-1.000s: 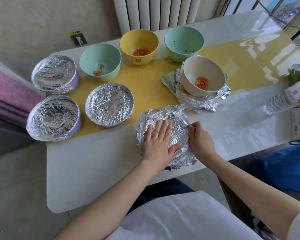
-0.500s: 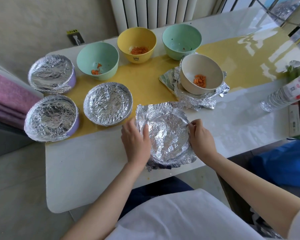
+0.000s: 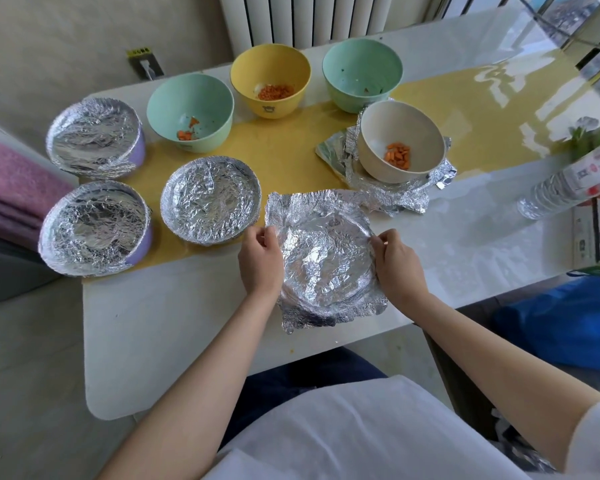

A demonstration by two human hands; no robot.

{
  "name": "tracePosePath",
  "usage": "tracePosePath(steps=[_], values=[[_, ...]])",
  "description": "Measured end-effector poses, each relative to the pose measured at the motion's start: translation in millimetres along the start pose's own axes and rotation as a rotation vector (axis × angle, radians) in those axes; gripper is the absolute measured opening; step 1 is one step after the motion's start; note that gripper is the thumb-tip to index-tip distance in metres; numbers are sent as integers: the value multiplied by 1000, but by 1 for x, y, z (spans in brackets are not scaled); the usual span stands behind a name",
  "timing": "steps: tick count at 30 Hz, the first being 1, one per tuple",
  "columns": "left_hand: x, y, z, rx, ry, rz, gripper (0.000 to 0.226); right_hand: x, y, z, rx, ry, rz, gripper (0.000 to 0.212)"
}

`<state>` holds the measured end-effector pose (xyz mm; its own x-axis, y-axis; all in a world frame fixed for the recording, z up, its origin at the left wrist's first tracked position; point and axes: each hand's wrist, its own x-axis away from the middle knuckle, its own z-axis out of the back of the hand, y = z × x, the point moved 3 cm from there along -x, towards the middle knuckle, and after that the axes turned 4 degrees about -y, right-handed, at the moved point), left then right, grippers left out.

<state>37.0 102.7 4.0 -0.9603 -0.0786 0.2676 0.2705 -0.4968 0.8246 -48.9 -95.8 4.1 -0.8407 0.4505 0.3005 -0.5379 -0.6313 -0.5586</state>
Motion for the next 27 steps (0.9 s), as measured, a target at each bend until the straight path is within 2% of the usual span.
tracePosePath(steps=[4,9,14,16,19,21,22,24,25,27], values=[[26,-7,6,113,-78,123,30,0,1,3,-10,-3,8,28],[45,-35,6,80,-200,150,31,-1,3,2,-16,3,33,27],[45,-30,7,-64,-207,100,26,-5,5,4,113,44,51,31],[43,-24,10,-96,-200,89,25,-9,-5,12,75,68,138,43],[42,-23,11,-2,-227,134,31,-21,-32,25,118,72,370,60],[45,-25,12,63,-275,181,30,-34,-51,24,190,-9,456,67],[47,-27,12,76,-319,209,32,-42,-58,21,204,-79,443,70],[47,-33,12,98,-402,253,50,-59,-70,15,218,-240,360,72],[47,-35,12,104,-433,270,56,-67,-73,14,239,-315,321,70],[45,-36,15,100,-459,289,47,-79,-76,12,298,-410,301,58]])
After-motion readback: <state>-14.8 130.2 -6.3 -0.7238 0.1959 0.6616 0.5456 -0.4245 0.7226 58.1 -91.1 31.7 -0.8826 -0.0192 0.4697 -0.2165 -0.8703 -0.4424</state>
